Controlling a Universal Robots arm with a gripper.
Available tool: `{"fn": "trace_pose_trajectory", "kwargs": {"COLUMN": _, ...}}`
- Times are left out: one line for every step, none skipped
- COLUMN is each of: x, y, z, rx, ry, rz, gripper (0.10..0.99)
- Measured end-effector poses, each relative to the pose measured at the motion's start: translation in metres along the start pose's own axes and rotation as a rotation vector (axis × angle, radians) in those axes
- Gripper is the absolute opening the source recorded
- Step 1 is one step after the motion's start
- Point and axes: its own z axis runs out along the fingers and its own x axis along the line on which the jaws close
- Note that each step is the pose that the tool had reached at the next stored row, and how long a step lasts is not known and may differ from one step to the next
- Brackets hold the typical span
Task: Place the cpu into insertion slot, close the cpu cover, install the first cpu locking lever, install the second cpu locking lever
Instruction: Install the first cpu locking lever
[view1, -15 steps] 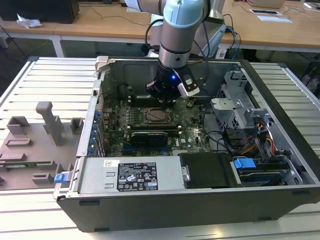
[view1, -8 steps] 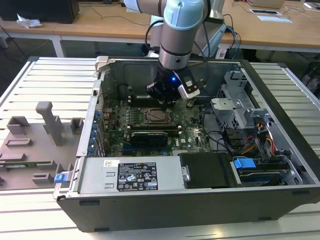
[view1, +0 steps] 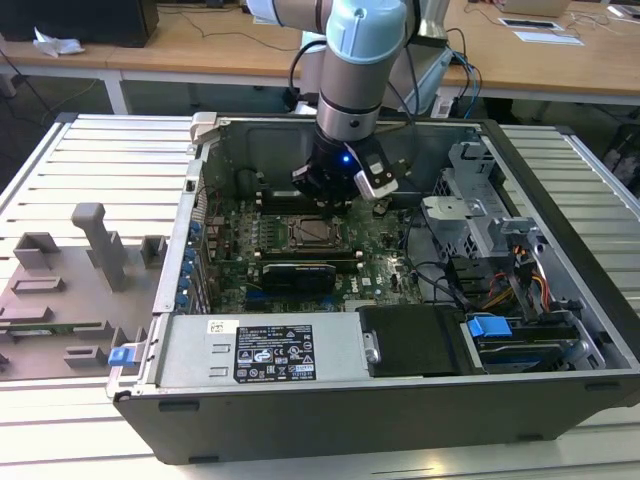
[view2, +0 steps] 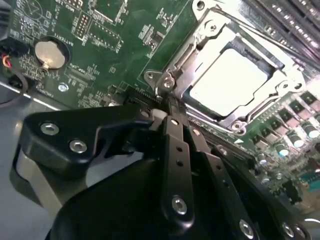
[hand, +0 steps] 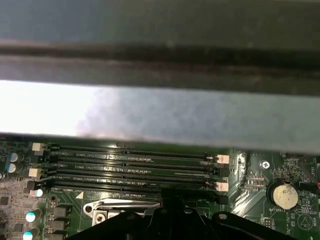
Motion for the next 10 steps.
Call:
{"fn": "trace_pose_trajectory", "kwargs": {"x": 0.0001, "y": 0.0007, "z": -0.004, "rx": 0.002, "ry": -0.0004, "rz": 0.0, "gripper": 0.106}}
{"fn": "trace_pose_trajectory", "kwargs": {"x": 0.0002, "y": 0.001, "z": -0.0062, "rx": 0.005, "ry": -0.0004, "rz": 0.0, "gripper": 0.106}}
{"fn": "trace_pose_trajectory", "kwargs": {"x": 0.0002, "y": 0.0013, "z": -0.0074, "rx": 0.011, "ry": -0.0005, "rz": 0.0, "gripper": 0.106}}
{"fn": "trace_pose_trajectory", "kwargs": {"x": 0.0002, "y": 0.0012, "z": -0.0079, "rx": 0.018, "ry": 0.0, "rz": 0.001, "gripper": 0.106}}
{"fn": "trace_pose_trajectory", "kwargs": {"x": 0.0002, "y": 0.0008, "z": -0.0083, "rx": 0.025, "ry": 0.0005, "rz": 0.001, "gripper": 0.106}}
{"fn": "trace_pose_trajectory", "kwargs": {"x": 0.0003, "y": -0.0003, "z": -0.0086, "rx": 0.034, "ry": 0.0011, "rz": 0.001, "gripper": 0.106}}
{"fn": "trace_pose_trajectory", "kwargs": {"x": 0.0005, "y": -0.0014, "z": -0.0088, "rx": 0.035, "ry": 0.0012, "rz": 0.001, "gripper": 0.106}}
{"fn": "trace_pose_trajectory", "kwargs": {"x": 0.0008, "y": -0.0024, "z": -0.0088, "rx": 0.035, "ry": 0.0011, "rz": 0.001, "gripper": 0.106}}
{"fn": "trace_pose_trajectory", "kwargs": {"x": 0.0015, "y": -0.0052, "z": -0.0092, "rx": 0.036, "ry": 0.0011, "rz": 0.001, "gripper": 0.106}}
{"fn": "trace_pose_trajectory", "kwargs": {"x": 0.0022, "y": -0.0081, "z": -0.0096, "rx": 0.036, "ry": 0.0011, "rz": 0.001, "gripper": 0.106}}
